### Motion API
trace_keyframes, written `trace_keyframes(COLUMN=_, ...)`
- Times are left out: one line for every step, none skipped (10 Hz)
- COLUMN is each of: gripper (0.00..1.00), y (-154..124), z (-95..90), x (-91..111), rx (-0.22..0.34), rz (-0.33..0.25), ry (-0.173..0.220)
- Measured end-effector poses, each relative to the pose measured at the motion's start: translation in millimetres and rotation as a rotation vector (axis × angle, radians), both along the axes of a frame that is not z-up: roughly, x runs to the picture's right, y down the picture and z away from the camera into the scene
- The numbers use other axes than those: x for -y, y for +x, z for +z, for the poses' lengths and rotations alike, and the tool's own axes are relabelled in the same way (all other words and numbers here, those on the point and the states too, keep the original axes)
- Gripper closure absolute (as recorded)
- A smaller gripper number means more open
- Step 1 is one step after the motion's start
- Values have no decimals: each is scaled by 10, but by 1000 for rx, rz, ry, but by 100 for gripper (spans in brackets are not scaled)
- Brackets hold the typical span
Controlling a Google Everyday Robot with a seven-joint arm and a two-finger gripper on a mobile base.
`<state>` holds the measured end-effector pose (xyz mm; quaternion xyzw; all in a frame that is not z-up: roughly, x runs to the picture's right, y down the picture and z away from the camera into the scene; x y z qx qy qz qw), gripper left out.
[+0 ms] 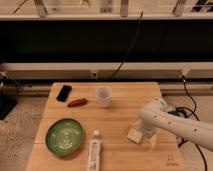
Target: Place the white sponge in the ceramic cup
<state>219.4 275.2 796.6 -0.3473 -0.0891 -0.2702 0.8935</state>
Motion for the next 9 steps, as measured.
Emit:
trace_keyframes(gripper=27, y=9, z=9, x=-13, rx=1, rz=2, ry=-2)
trace_keyframes(gripper=27, y=15, z=15, x=-21, rx=1, rz=3, ry=-2)
trace_keyframes(gripper=29, y=16, z=20, x=-28, rx=2, rz=4, ry=-3)
trace_keyframes(gripper=40, y=21, z=26, x=-32, rx=3, rz=7, ry=-3)
trace_keyframes(gripper=48, y=25, z=29, x=-31, rx=4, rz=8, ry=-2)
trace_keyframes(gripper=56, y=29, z=31, x=-30, rx=3, rz=9, ry=-1)
trace_keyframes(gripper=67, y=33, z=22, x=2, rx=2, rz=12, ry=2)
trace_keyframes(gripper=76, y=38, z=1, x=13, rx=1, rz=12, ry=0)
trace_keyframes(gripper=83, y=40, z=-21, x=5, rx=1, rz=10, ry=-4)
